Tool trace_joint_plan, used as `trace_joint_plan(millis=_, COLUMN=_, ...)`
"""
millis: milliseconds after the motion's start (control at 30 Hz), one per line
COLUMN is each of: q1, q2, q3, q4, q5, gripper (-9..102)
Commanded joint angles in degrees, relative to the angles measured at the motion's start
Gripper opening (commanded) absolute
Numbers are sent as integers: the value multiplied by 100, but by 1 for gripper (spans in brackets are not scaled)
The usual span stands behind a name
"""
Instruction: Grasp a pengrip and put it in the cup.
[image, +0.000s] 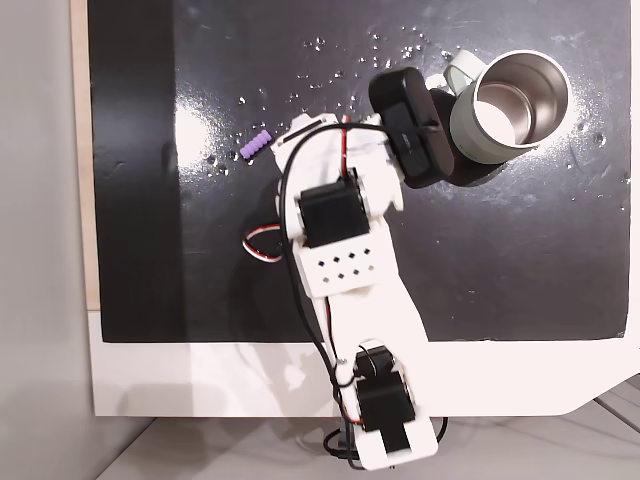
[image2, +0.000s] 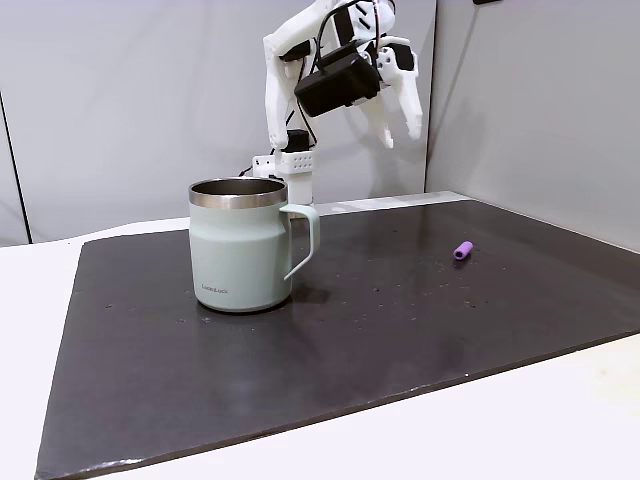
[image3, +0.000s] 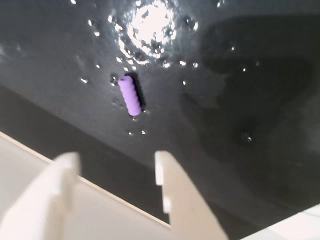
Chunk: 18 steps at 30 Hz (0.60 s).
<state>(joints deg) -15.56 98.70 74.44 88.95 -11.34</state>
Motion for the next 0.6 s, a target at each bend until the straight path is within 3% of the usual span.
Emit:
trace_joint_plan(millis=0, q1=-167, q2=-677, q3=-1063, q4=378, q5=211, gripper=23)
trace_joint_plan(millis=267, q1=-527, q2=-2285, q3=-2417, q4=703, q5=554, gripper=31)
trace_joint_plan(millis=567, q1=-721, q2=-4298, q3=-4263, q4=1116, q5=826, gripper=31)
